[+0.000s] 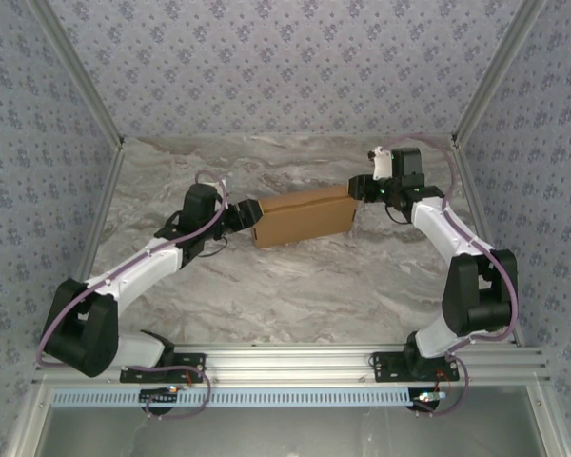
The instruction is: Fold the paper box
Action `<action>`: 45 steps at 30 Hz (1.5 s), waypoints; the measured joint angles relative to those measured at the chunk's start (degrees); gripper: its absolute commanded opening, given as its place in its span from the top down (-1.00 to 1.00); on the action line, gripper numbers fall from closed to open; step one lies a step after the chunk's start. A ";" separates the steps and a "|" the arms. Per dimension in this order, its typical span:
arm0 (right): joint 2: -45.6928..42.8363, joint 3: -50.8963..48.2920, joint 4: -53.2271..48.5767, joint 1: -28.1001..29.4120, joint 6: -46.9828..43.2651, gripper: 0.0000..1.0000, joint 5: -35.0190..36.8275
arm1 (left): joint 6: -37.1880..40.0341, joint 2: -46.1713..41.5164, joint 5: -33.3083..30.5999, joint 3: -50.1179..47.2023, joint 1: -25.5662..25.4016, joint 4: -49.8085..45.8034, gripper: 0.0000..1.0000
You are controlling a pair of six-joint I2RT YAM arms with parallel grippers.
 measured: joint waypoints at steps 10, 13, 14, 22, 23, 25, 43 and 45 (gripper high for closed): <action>-0.09 -0.13 0.46 0.04 0.07 0.19 0.07 | -0.96 -0.02 0.31 0.09 1.14 -0.13 -0.59; -0.09 -0.13 0.44 0.04 0.07 0.19 0.09 | -1.75 -0.02 0.96 0.07 1.86 0.39 -0.61; -0.09 -0.13 0.44 0.04 0.07 0.19 0.09 | -1.99 -0.02 1.16 0.07 1.97 0.57 -0.62; -0.20 -0.13 0.37 0.15 0.04 0.19 0.35 | -3.39 -0.04 1.99 0.04 2.75 1.53 -0.47; -0.20 -0.13 0.37 0.17 0.04 0.19 0.48 | -3.56 -0.04 1.99 -0.04 2.89 1.49 -0.42; -0.22 -0.13 0.33 0.17 0.04 0.19 0.50 | -3.91 -0.04 1.75 -0.35 3.04 1.36 -0.32; -0.20 -3.67 4.90 -2.16 1.77 0.24 -5.68 | -6.23 0.81 5.57 -8.07 3.26 14.60 0.17; -0.15 -4.02 5.64 -2.27 2.08 0.25 -6.21 | -7.06 1.44 6.12 -8.17 3.37 16.11 0.18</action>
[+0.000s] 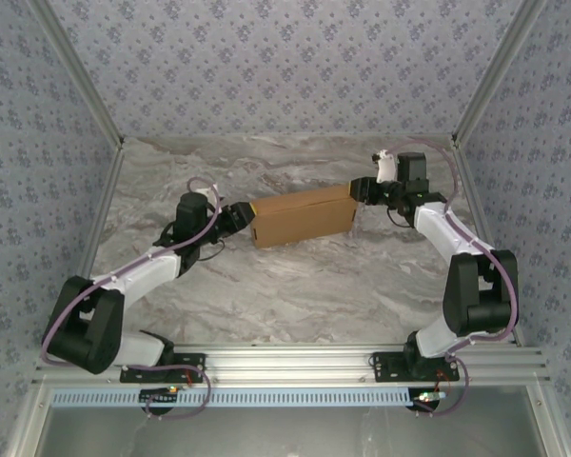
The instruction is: Fold the paper box
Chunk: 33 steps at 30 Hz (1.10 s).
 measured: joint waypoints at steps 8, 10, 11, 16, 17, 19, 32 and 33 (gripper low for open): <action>-0.17 -0.98 1.05 -0.87 1.25 0.17 -1.90 | -0.59 0.55 0.37 0.90 0.04 -0.04 0.21; -0.74 -2.49 2.49 -1.29 2.27 0.17 -3.23 | -0.59 0.57 0.37 1.01 0.04 -0.28 0.21; -1.22 -3.45 3.30 -1.46 2.97 0.20 -3.89 | -0.59 0.68 0.37 1.03 0.04 -0.26 0.22; -2.89 -7.65 8.48 -1.66 5.44 0.42 -5.64 | -0.61 1.97 0.37 0.72 0.00 1.97 0.25; -2.91 -8.20 9.60 -1.66 5.73 0.42 -5.77 | -0.63 2.21 0.35 0.37 0.00 2.93 0.27; -2.91 -8.76 11.06 -1.66 6.16 0.43 -5.84 | -0.85 2.54 0.37 0.02 0.07 4.31 0.28; -3.50 -6.21 4.48 -2.01 7.02 0.02 -5.38 | 0.92 2.80 -0.50 4.26 0.13 -2.60 0.19; -3.50 -5.99 3.78 -2.10 7.08 0.00 -5.66 | 1.01 2.80 -0.55 4.37 0.13 -2.75 0.19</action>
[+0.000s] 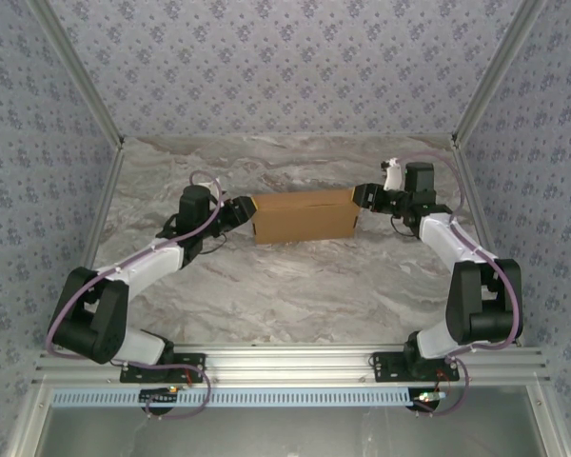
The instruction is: Fold the paper box
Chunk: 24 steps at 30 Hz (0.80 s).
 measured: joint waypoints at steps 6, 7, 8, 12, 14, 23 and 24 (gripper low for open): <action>0.00 0.66 -2.67 -0.24 0.81 -0.08 -2.10 | 0.61 -0.17 -0.37 0.28 -0.02 -1.05 0.16; 0.02 0.70 -2.93 -0.24 1.01 -0.10 -2.54 | 0.70 -0.22 -0.39 0.28 -0.02 -1.14 0.16; 0.02 0.70 -3.30 -0.20 1.33 -0.10 -3.32 | 0.85 -0.24 -0.39 0.28 -0.02 -1.22 0.15; 0.04 0.76 -4.37 -0.09 1.81 -0.11 -4.81 | 1.09 -0.28 -0.39 0.28 -0.02 -1.40 0.14; 0.02 0.81 -4.74 -0.09 1.77 -0.09 -4.83 | 1.20 -0.37 -0.42 0.31 -0.02 -1.51 0.12; -3.48 -1.86 -5.99 -0.09 0.42 0.00 -4.92 | 2.80 -1.57 -0.55 0.28 -0.04 -3.58 -0.01; -4.39 -2.56 -6.10 -0.02 0.26 0.01 -4.94 | 3.15 -1.95 -0.39 0.24 -0.04 -4.15 -0.02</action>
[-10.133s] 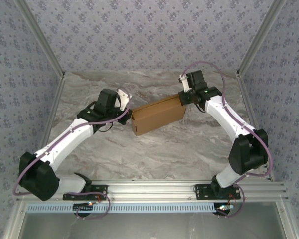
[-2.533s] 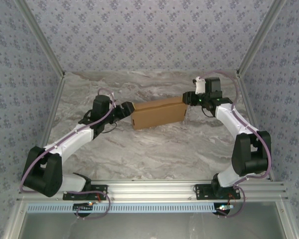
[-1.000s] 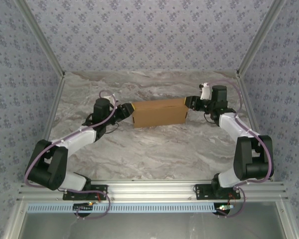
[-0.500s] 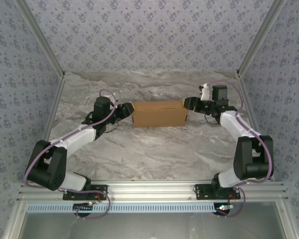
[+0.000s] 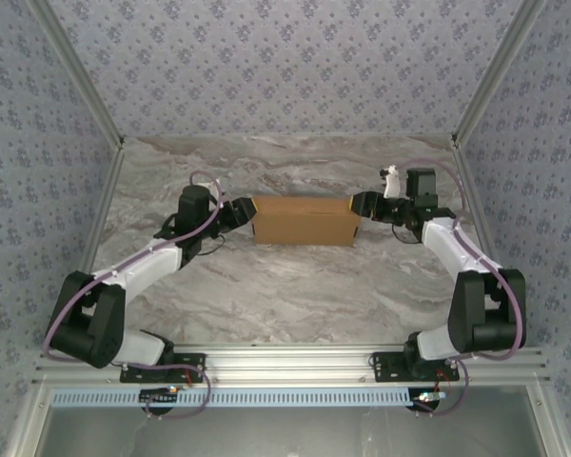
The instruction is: Fold the paper box
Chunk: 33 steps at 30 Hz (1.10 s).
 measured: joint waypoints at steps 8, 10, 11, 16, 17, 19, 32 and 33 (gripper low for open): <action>-7.28 -5.01 -0.59 2.32 -1.14 0.02 2.82 | 1.81 -5.27 1.75 -4.68 -0.28 -0.52 -0.04; -9.09 -6.34 -0.37 3.28 -1.27 0.01 4.15 | 1.95 -6.60 1.77 -6.01 -0.59 -0.31 -0.04; -9.97 -6.99 -0.17 3.87 -1.27 0.01 5.03 | 1.97 -7.39 1.73 -6.73 -0.81 -0.24 -0.05; -13.68 -10.75 3.26 6.95 -0.94 0.07 9.53 | 2.43 -9.77 0.15 -8.79 -1.86 -0.15 -0.05; -14.10 -11.34 4.13 7.48 -0.79 0.08 10.40 | 2.43 -9.86 -0.37 -8.94 -2.12 -0.02 -0.05; -15.02 -12.52 6.01 8.79 -0.33 0.14 12.79 | 2.43 -9.88 -1.60 -9.05 -2.75 0.31 -0.04; -14.16 -19.71 8.70 13.79 -0.02 0.28 17.92 | 4.15 -6.62 -6.14 -14.03 -6.97 -3.52 -0.03; -13.68 -19.69 8.87 13.79 -0.02 0.28 18.03 | 4.33 -6.21 -6.29 -14.03 -6.97 -3.43 -0.03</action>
